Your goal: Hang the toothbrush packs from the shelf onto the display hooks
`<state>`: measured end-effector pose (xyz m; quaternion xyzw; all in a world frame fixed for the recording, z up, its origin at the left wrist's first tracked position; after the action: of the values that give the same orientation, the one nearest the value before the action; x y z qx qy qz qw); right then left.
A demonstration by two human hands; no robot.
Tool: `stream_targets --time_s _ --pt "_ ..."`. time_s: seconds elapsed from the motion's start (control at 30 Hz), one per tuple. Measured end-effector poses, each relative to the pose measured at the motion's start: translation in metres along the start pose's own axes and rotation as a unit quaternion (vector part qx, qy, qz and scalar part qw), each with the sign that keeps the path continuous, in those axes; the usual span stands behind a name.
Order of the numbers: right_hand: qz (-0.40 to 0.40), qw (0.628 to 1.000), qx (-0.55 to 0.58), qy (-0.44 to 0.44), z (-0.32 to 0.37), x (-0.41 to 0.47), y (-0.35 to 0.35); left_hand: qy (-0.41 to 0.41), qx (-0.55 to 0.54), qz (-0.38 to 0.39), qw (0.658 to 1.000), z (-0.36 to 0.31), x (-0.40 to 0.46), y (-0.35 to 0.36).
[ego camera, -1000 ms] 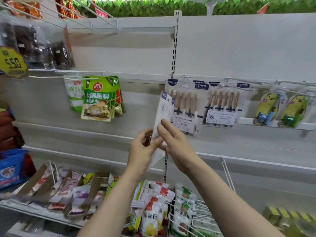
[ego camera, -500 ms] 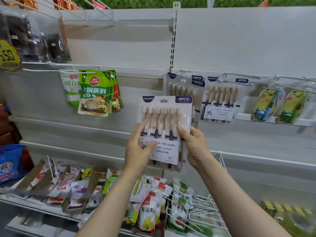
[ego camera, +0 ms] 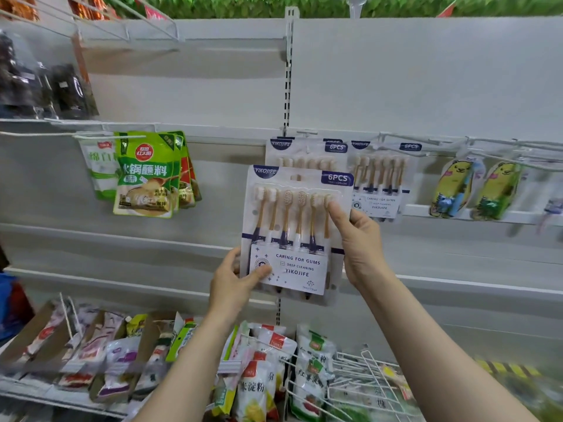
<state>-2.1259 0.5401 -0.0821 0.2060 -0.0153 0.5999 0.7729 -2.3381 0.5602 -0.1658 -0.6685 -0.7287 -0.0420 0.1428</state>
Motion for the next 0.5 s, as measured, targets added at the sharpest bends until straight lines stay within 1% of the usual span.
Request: stream_targets --time_s 0.13,0.3,0.5 --pt "-0.014 1.0 -0.007 -0.026 0.012 0.006 -0.006 0.021 -0.031 0.003 0.999 -0.002 0.007 0.01" --pt "-0.01 0.998 -0.003 -0.056 0.026 0.014 -0.006 0.062 -0.043 -0.016 0.997 -0.009 0.014 0.013" --pt "-0.009 0.998 -0.002 -0.06 0.029 0.027 0.0 0.063 -0.062 -0.026 0.996 -0.008 0.024 0.012"
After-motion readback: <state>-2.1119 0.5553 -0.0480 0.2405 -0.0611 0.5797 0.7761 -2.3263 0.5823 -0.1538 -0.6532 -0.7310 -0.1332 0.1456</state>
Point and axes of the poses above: each hand's wrist, its own x-axis towards the middle knuckle, its own y-axis out of the palm, z = x × y, the point moved 2 cm from there along x, towards the middle knuckle, and after that the axes turned 6 degrees about y, right-handed, at the moved point
